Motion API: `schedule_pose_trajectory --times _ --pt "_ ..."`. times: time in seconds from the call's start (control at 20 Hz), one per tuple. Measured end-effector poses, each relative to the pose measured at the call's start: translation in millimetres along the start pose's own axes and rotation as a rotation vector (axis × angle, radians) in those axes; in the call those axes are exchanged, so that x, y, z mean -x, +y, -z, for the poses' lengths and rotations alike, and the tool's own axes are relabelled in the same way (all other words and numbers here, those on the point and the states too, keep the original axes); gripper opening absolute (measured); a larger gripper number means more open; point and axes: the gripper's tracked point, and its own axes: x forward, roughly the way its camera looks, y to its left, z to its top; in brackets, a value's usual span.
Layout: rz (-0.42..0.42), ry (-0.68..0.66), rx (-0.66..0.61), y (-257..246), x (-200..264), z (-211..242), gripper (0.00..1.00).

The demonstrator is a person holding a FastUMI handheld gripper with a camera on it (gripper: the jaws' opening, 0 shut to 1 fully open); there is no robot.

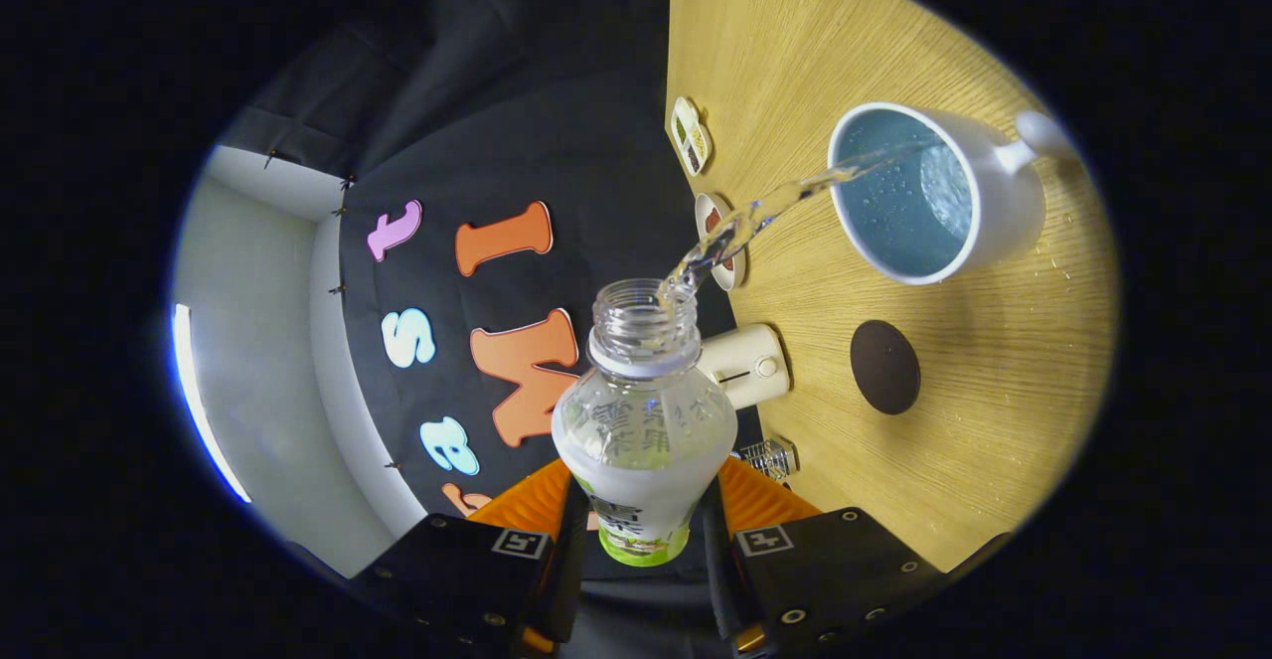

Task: Take the bottle from table, then pour the juice into the cup, finally place the bottle on the coaster

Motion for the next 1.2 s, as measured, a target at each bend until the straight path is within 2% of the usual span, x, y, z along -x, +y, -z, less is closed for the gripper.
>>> schedule_pose_trajectory --times 1.2 --pt "-0.046 -0.006 -0.129 18.6 2.5 -3.3 0.54"
